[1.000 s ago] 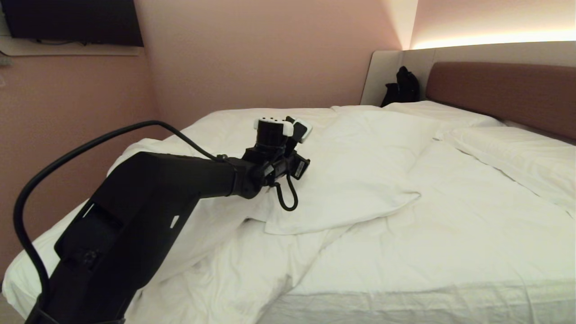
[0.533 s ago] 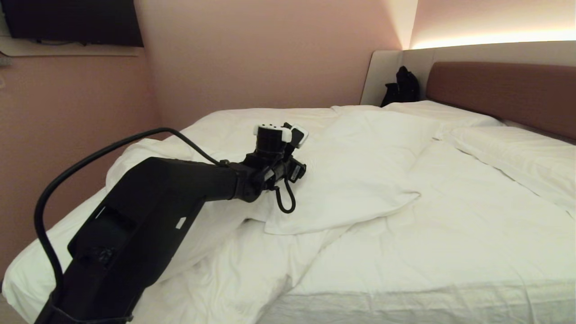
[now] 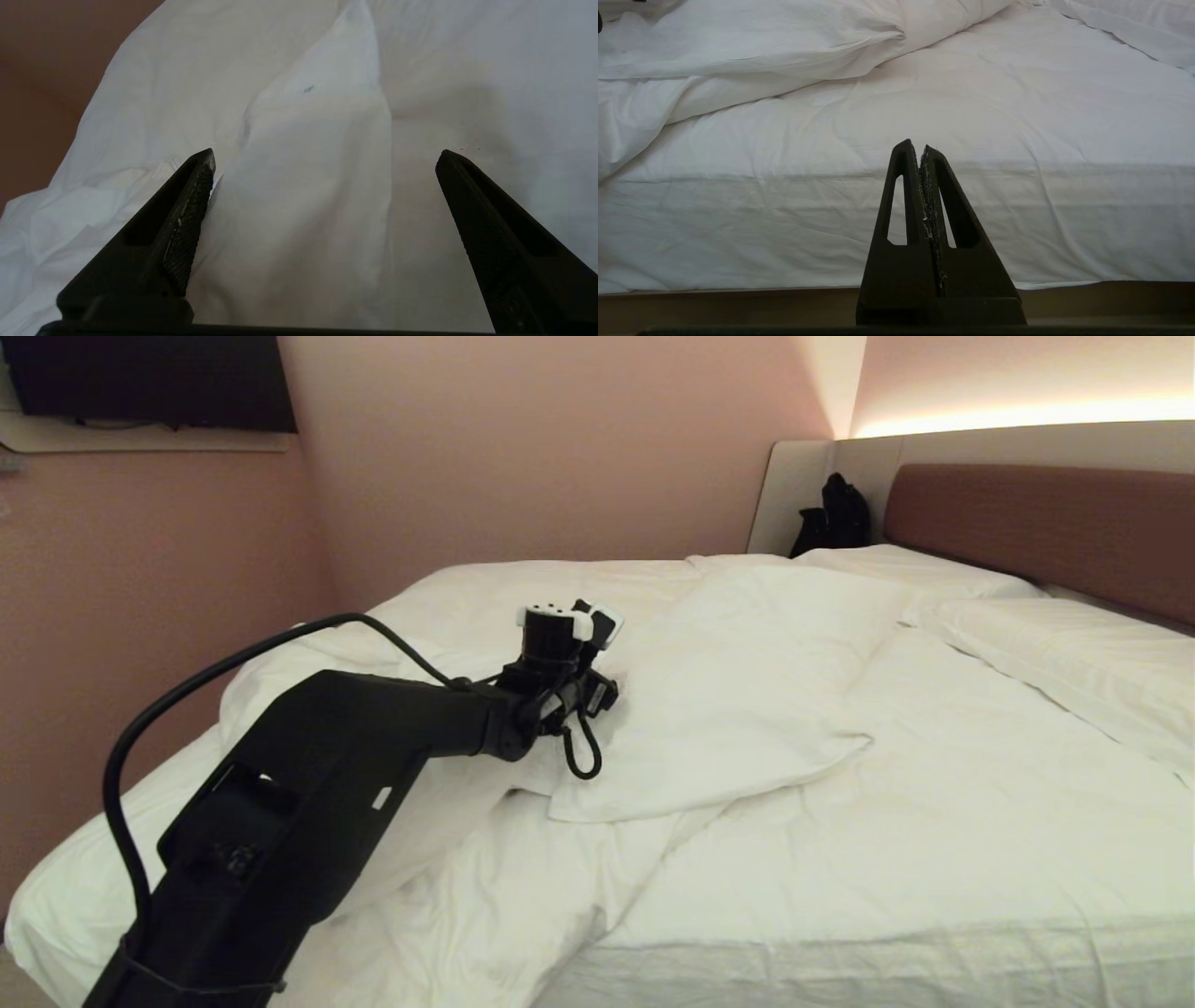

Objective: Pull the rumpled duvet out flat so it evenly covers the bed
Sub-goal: Flatten the corners of the folded blanket

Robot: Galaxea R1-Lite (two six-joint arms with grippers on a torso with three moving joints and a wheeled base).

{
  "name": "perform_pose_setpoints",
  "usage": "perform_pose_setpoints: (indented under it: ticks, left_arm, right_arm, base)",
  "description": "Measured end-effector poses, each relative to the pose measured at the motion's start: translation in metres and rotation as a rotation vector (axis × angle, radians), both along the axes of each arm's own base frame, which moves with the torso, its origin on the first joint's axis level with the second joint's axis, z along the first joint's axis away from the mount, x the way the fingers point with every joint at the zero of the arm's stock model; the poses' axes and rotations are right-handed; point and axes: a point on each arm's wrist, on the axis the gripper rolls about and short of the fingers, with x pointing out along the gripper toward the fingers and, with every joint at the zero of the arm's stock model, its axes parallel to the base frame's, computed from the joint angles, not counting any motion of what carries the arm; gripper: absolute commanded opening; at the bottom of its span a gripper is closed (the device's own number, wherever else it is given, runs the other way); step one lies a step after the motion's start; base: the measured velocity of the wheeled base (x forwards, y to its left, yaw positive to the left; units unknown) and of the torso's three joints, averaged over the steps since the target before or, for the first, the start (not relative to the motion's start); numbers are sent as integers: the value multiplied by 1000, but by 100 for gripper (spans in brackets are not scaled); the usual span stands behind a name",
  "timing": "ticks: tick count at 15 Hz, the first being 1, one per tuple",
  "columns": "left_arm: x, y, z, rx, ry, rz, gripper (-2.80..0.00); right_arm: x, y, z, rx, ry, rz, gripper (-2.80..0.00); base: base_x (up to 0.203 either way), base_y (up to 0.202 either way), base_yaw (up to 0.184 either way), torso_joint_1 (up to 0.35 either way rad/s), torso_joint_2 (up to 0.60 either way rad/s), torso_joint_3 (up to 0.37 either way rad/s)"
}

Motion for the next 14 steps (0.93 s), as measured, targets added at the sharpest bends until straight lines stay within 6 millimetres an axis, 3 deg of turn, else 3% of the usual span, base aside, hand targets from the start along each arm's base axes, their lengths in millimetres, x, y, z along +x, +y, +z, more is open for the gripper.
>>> perform_pose_setpoints:
  ticks: [6, 14]
  left_arm:
    - [7, 9, -8, 12, 11, 35, 0]
    - [10, 12, -3, 22, -54, 113, 0]
  right_arm:
    - [0, 0, 0, 0, 0, 0, -280]
    - [0, 0, 0, 0, 0, 0, -280]
  base:
    - [0, 0, 0, 0, 0, 0]
    - [0, 0, 0, 0, 0, 0]
